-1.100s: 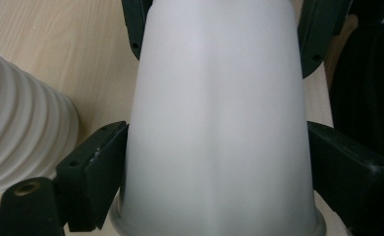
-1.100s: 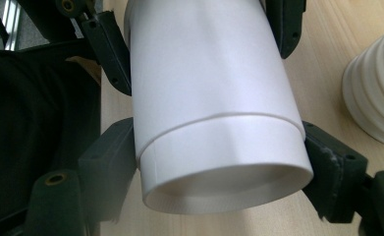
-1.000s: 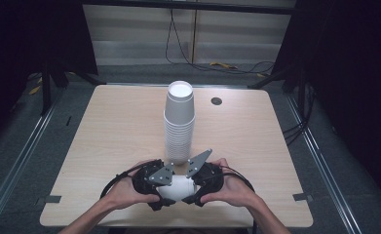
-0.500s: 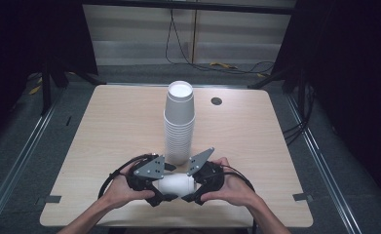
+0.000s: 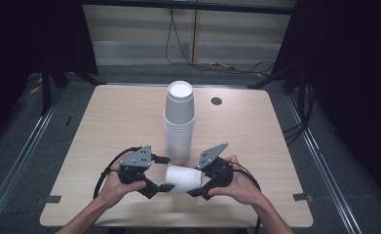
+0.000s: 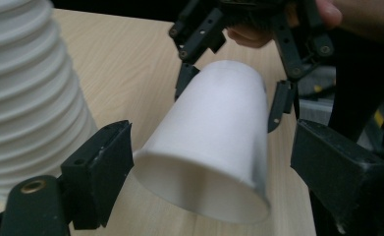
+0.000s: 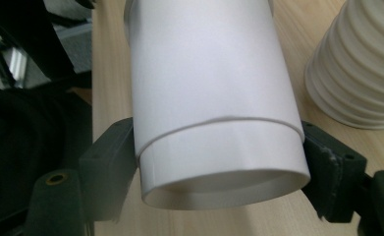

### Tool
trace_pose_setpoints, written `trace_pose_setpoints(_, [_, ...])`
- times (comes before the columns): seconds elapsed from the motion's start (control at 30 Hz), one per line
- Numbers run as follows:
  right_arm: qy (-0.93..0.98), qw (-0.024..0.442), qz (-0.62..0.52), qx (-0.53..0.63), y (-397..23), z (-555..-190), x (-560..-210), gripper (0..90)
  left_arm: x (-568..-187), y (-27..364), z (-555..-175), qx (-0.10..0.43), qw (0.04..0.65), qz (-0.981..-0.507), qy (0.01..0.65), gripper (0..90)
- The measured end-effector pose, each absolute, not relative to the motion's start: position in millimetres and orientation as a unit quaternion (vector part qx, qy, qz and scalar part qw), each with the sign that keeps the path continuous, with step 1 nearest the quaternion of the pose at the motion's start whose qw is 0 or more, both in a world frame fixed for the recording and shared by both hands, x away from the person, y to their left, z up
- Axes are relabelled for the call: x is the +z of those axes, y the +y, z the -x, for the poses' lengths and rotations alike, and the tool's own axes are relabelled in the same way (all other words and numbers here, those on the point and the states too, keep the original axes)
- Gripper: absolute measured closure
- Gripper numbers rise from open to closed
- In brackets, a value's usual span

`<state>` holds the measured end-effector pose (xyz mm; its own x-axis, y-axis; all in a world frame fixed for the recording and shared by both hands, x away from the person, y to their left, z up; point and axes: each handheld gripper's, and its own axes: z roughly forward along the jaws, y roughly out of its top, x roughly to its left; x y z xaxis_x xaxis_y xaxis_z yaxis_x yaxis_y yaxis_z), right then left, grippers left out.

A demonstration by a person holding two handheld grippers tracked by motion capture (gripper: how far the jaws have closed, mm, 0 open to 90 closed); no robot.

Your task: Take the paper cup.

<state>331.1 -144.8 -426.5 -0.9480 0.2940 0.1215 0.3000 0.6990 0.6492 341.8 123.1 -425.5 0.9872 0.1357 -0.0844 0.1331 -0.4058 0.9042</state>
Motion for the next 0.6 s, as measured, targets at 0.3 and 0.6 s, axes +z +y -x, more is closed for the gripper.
trace_pose_setpoints(0.3, [-0.899, 0.002, 0.177, -0.401, -158.9, -333.5, -429.6, 23.3, -423.4, 139.0, -343.7, 0.018, 0.577, -0.809, 0.111, 15.9])
trace_pose_setpoints(0.6, [-0.869, -0.004, 0.198, -0.454, -172.2, -335.7, -433.7, 23.3, -425.6, 139.5, -345.0, 0.008, 0.583, -0.804, 0.118, 15.9])
